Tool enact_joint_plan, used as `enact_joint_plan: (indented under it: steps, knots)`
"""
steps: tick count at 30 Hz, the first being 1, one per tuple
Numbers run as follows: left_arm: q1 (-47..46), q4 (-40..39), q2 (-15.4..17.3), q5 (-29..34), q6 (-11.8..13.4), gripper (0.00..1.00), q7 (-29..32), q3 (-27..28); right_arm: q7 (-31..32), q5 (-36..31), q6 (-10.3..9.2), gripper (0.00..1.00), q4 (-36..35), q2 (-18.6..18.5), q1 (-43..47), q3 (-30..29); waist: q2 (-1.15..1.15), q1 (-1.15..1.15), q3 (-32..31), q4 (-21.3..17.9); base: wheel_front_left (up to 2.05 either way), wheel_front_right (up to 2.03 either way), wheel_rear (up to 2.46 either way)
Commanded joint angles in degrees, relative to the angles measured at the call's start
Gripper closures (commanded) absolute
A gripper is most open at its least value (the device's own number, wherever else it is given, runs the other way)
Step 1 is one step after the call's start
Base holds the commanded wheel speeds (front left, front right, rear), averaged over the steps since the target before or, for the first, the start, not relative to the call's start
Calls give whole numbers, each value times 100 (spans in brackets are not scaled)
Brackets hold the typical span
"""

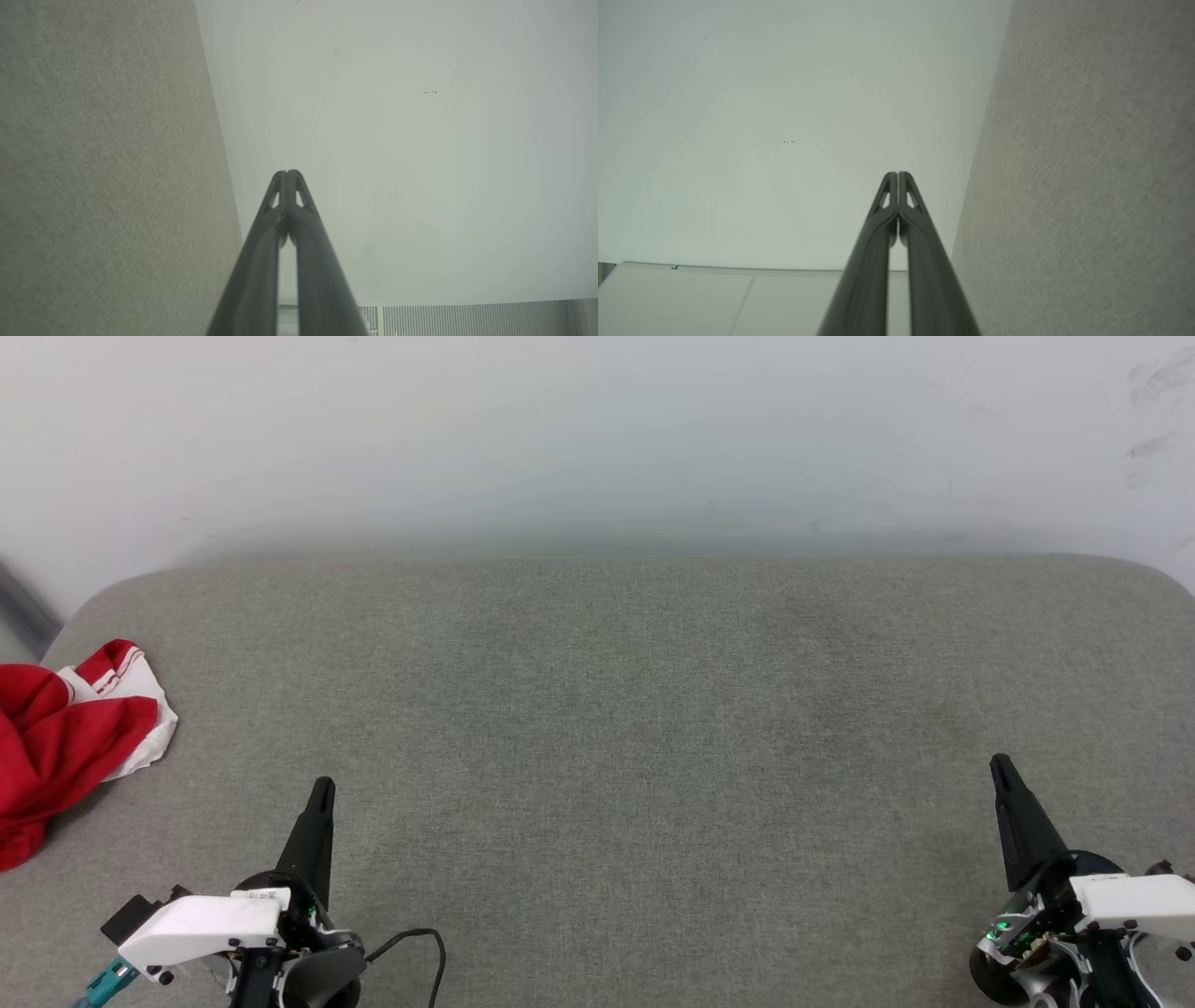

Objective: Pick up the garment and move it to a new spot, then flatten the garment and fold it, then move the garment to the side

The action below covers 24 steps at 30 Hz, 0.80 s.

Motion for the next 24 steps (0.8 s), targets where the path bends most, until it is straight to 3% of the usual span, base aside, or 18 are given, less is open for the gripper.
enact_joint_plan:
  steps: [1, 13, 14, 24]
  knots:
    - [-41, 2, -15, 14, -25, 100, 14, 13, -4, 18, 0, 100, 8, 26, -69, 2, 0, 0, 0, 0, 0, 0, 0]
    - [0, -1, 0, 0, 0, 100, -1, -1, -1, -1, 0, 100, -1, 0, 0, 1, 0, 0, 0, 0, 0, 0, 0]
    - [9, 19, -1, 1, 1, 0, -5, -11, -3, -4, 1, 0, 18, 0, 14, 4, 0, 0, 0, 0, 0, 0, 0]
    - [37, -156, -2, 98, 5, 0, -277, -319, -245, -154, 0, 0, -160, -5, 130, 151, 0, 0, 3, -2, 0, 0, 0]
